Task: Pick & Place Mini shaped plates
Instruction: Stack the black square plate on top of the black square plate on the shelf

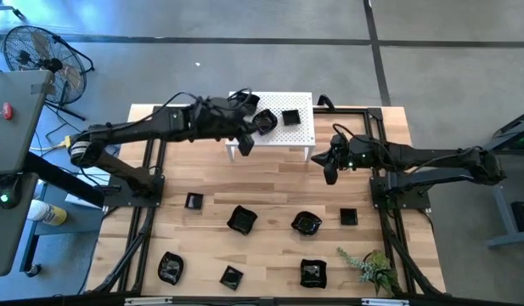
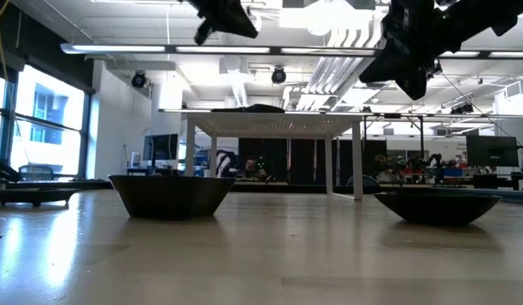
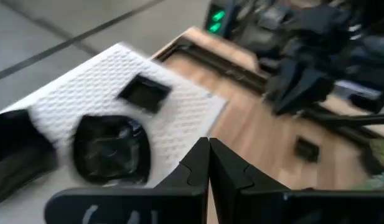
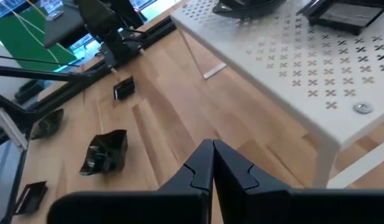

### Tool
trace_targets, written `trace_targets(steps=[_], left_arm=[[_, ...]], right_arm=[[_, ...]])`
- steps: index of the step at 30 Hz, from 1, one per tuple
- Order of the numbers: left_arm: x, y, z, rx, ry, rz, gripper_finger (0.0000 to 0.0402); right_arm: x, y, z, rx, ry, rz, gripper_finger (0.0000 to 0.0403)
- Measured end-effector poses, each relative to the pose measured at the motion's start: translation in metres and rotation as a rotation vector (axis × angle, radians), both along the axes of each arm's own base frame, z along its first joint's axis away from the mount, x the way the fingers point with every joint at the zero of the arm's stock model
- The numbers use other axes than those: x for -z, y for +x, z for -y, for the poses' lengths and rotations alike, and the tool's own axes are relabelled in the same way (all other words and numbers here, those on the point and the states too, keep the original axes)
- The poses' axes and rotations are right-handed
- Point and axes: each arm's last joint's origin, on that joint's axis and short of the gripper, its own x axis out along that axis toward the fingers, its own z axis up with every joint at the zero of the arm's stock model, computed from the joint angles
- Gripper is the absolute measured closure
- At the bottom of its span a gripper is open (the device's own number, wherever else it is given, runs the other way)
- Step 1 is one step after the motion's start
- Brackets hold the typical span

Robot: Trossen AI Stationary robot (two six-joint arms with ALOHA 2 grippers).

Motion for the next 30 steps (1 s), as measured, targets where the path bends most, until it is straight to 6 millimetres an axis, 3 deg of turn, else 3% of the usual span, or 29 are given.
trace_targets(steps=[5,14,20,25,30], left_arm=[[0.036,-0.003,0.004,0.12,-0.018,0.071,0.0401],[0.06,-0.058,0.018,0.174,0.018,0.16,0.0401],[0.083,-0.089,0.025,0.17,0.017,0.171,0.0401],[0.098,-0.105,0.028,0.133,0.0,0.175,0.0401],[0.099,-0.108,0.028,0.117,0.007,0.179,0.0401]], right_arm=[[0.0,0.001,-0.008,0.011,-0.017,-0.001,0.0401],[-0.009,0.0,-0.031,0.058,0.119,-0.061,0.0401],[-0.017,0.012,-0.058,0.082,0.217,-0.115,0.04],[-0.009,0.029,-0.082,0.048,0.267,-0.289,0.0397],[-0.001,0.043,-0.092,0.0,0.276,-0.491,0.0358]])
